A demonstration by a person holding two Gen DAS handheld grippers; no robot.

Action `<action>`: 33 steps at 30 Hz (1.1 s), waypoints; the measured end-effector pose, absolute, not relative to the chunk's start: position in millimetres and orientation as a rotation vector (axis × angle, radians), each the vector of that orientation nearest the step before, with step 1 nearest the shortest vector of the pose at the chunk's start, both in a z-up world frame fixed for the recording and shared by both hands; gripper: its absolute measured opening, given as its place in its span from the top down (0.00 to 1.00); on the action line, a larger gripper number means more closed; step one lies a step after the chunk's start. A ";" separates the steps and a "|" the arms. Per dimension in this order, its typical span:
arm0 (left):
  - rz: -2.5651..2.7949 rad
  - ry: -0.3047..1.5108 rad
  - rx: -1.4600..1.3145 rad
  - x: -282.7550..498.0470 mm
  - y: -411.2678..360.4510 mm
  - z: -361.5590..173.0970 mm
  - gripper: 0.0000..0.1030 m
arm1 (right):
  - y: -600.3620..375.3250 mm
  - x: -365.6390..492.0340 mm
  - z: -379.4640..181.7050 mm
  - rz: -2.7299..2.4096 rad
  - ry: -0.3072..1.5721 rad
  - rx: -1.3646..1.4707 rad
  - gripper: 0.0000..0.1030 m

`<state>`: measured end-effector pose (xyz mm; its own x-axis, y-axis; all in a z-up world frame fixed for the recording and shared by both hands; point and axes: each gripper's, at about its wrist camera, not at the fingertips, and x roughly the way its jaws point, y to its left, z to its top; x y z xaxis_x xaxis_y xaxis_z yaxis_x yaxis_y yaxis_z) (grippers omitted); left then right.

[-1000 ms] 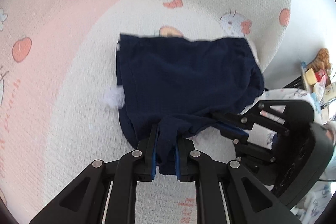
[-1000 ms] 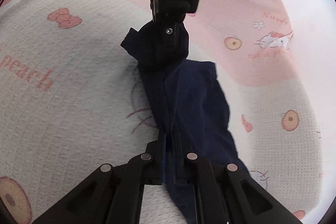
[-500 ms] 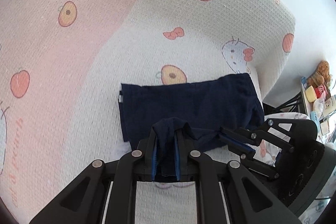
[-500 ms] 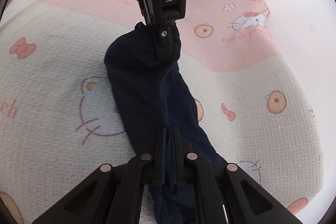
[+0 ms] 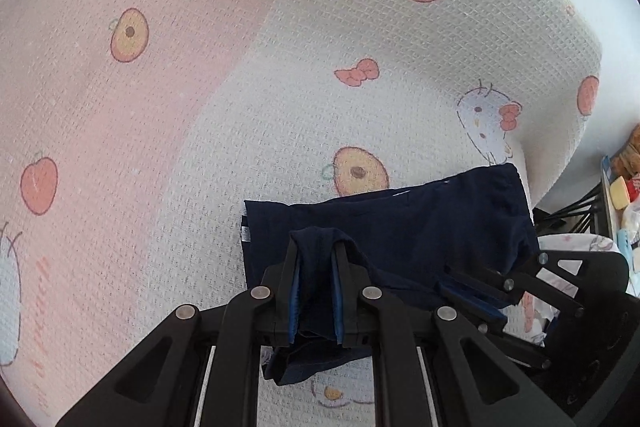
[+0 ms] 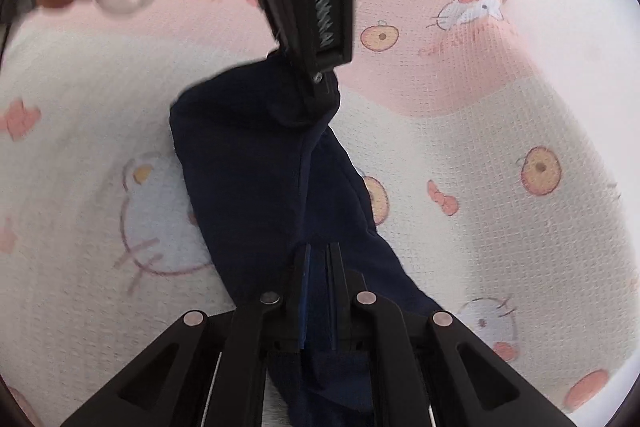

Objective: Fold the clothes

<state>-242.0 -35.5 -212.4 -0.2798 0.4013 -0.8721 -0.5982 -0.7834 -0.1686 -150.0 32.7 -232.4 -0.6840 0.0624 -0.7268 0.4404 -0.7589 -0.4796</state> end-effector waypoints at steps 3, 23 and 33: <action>2.096 0.241 -1.340 -244.0 -36.8 -209.8 0.91 | 39.3 -150.0 -218.0 -2.548 0.810 1.097 0.37; 2.093 0.112 -1.391 -254.7 -47.0 -211.9 0.91 | 66.8 -178.5 -238.5 -2.476 0.149 1.329 0.95; 2.137 0.156 -1.413 -270.9 -39.4 -217.6 0.91 | 76.0 -194.0 -231.4 -2.502 0.097 1.351 0.95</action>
